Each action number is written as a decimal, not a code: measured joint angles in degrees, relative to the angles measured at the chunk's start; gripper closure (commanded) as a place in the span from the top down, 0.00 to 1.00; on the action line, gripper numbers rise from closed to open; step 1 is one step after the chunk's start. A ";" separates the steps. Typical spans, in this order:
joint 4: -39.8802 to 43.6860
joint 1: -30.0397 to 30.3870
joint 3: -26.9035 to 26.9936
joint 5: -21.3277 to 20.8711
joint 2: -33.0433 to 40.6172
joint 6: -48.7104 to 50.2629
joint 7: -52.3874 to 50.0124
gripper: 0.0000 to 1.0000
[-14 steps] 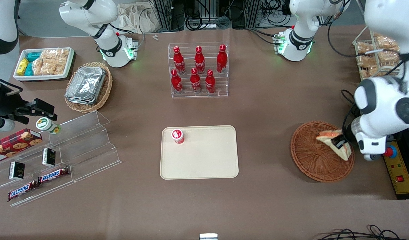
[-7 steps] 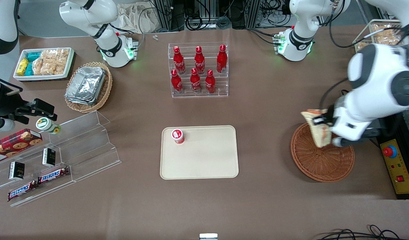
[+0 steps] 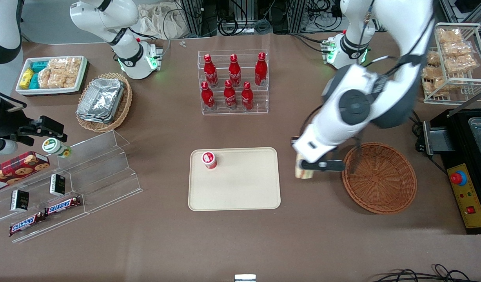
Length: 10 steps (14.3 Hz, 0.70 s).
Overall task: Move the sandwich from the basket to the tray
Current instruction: 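Lift the sandwich and carry it with the left gripper to the white tray, then lower the sandwich onto the tray and open the left gripper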
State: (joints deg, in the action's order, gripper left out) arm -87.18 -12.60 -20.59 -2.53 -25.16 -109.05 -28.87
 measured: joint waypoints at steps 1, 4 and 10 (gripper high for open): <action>0.09 -1.75 -0.04 -1.57 -2.34 -2.32 -1.43 0.00; 1.09 -5.73 -0.01 -6.14 -10.24 -8.52 -5.84 0.00; 6.07 -7.10 0.03 -10.84 -21.21 -13.31 -12.57 0.00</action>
State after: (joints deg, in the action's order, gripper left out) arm -81.11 -19.70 -20.56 -13.37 -46.37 -122.37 -41.44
